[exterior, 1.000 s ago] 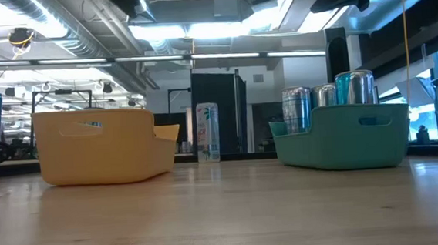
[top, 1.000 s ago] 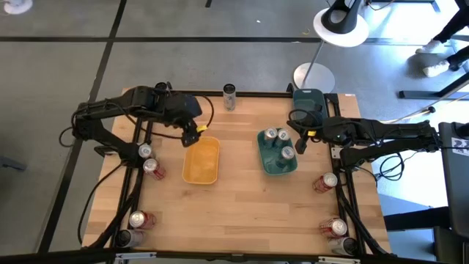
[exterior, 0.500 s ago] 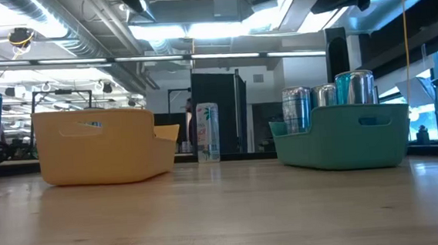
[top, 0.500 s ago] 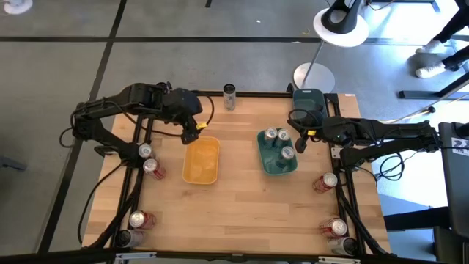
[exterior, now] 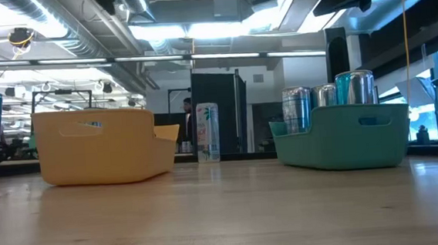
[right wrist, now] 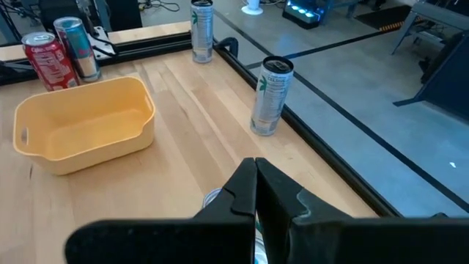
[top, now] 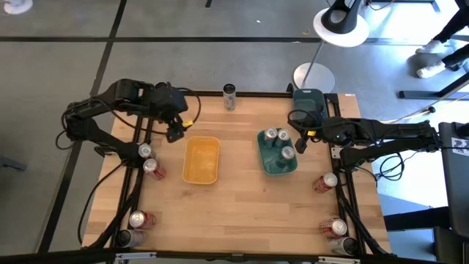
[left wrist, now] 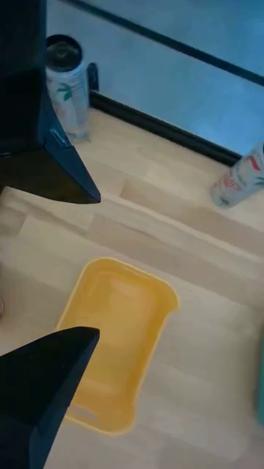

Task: Sort soda cans
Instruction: Put the blue soda can into the green bin

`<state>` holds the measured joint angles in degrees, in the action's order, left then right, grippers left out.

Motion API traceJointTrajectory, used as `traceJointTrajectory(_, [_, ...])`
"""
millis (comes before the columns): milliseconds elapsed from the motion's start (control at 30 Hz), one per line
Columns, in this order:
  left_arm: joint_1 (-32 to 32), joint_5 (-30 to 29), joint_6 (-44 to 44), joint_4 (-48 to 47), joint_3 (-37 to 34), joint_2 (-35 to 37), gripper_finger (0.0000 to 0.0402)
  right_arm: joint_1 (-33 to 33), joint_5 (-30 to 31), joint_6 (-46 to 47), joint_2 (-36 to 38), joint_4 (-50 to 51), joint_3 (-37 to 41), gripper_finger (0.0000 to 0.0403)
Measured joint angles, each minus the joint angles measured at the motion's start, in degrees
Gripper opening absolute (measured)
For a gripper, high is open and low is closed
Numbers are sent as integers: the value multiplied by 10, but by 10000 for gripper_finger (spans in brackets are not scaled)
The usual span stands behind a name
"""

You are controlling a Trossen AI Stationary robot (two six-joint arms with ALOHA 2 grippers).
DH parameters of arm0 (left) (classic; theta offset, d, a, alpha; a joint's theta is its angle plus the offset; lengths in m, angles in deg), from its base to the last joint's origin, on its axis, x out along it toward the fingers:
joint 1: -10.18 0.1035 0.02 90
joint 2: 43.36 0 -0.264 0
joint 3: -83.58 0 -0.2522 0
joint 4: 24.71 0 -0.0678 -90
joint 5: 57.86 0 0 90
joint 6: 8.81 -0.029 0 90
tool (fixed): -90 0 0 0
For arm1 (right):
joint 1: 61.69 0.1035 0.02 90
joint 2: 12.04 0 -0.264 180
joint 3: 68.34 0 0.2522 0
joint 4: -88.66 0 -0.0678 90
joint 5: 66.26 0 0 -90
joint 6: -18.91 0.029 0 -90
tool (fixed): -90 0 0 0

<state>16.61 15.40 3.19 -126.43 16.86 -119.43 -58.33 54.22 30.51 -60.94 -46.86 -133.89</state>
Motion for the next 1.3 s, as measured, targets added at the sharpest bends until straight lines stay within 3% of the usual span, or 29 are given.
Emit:
traceJointTrajectory(533, [-66, 1, 120, -21, -31, 87, 278, 0, 0, 1, 0, 8, 0, 5])
traceJointTrajectory(833, [-55, 45, 164, -20, -152, 134, 278, 0, 0, 1, 0, 8, 0, 5])
traceJointTrajectory(1100, [-53, 101, 177, -20, -281, 216, 278, 0, -1, 1, 0, 7, 0, 5])
traceJointTrajectory(1300, [-53, 108, 103, -20, -362, 274, 278, 0, -1, 1, 0, 7, 0, 5])
